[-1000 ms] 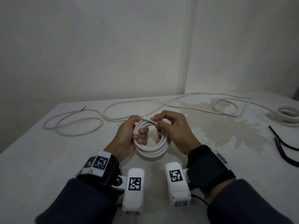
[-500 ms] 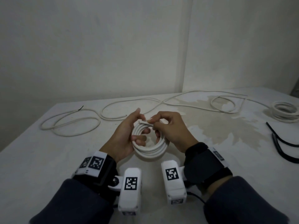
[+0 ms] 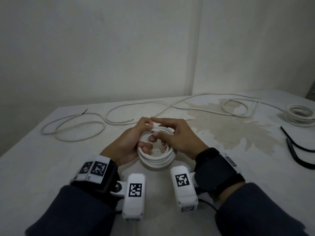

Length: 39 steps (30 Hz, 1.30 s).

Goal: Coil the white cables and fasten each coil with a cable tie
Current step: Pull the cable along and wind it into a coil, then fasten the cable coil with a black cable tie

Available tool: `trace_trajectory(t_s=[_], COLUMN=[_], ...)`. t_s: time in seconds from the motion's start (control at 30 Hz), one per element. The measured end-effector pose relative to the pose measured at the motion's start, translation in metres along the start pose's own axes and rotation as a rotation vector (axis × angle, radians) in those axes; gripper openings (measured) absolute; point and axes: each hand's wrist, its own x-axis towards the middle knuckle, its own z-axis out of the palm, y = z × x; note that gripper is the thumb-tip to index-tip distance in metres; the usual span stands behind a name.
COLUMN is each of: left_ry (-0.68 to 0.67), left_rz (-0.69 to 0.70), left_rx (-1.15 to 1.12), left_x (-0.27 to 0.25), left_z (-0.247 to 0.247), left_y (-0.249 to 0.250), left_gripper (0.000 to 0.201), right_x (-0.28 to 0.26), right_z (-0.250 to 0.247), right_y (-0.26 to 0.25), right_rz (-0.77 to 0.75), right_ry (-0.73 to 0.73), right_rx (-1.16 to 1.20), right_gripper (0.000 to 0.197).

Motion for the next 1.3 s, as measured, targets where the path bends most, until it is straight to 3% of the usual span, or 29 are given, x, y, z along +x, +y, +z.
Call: trace_trajectory(t_s=[0.1,0.13,0.3,0.4,0.53,0.73,0.87,0.97,1.03,1.1,1.17,1.3], left_ry=[0.0,-0.005,0.07,0.163,0.223,0.393,0.395,0.381,0.361,0.346,0.339,0.327], left_rz=[-0.033,-0.038,0.061,0.159,0.221,0.324,0.433,0.43,0.387,0.341,0.302,0.264], left_rx=[-0.022,-0.022,-0.035,-0.106,-0.136,0.042,0.18,0.209,0.242,0.289,0.309,0.269], left_x=[0.002,0.002,0.006,0.008,0.007,0.014,0.013,0.014,0.015,0.016,0.018,0.031], left_z=[-0.003,-0.003,-0.002,0.006,0.02,0.026,0.025,0.023,0.02,0.019,0.02,0.031], left_y=[0.0,0.0,-0.008,-0.014,-0.019,-0.023,-0.025,-0.027,-0.029,-0.032,-0.034,-0.038], left_gripper=[0.036,0.037,0.033,0.008,0.009,0.008,0.012,0.014,0.018,0.022,0.025,0.026], right_x=[-0.001,-0.001,-0.001,-0.001,0.0,0.0,0.0,0.0,-0.001,0.0,-0.002,-0.027], right_z=[0.002,0.002,0.002,0.0,0.0,0.005,0.006,0.005,0.003,-0.008,-0.03,-0.102], right_y=[-0.002,-0.002,-0.003,-0.001,0.001,-0.002,-0.003,-0.003,-0.003,0.001,0.004,0.013], right_rz=[0.007,0.003,0.018,0.044,0.101,0.157,0.195,0.267,0.301,0.303,0.296,0.386], right_ry=[-0.01,-0.015,0.044,0.127,0.179,0.226,0.241,0.237,0.229,0.257,0.348,0.588], right_rx=[0.036,0.036,0.128,0.239,0.375,0.43,0.469,0.518,0.432,0.109,-0.156,-0.363], right_gripper=[0.026,0.024,0.017,0.015,0.014,0.014,0.014,0.013,0.014,0.016,0.017,0.017])
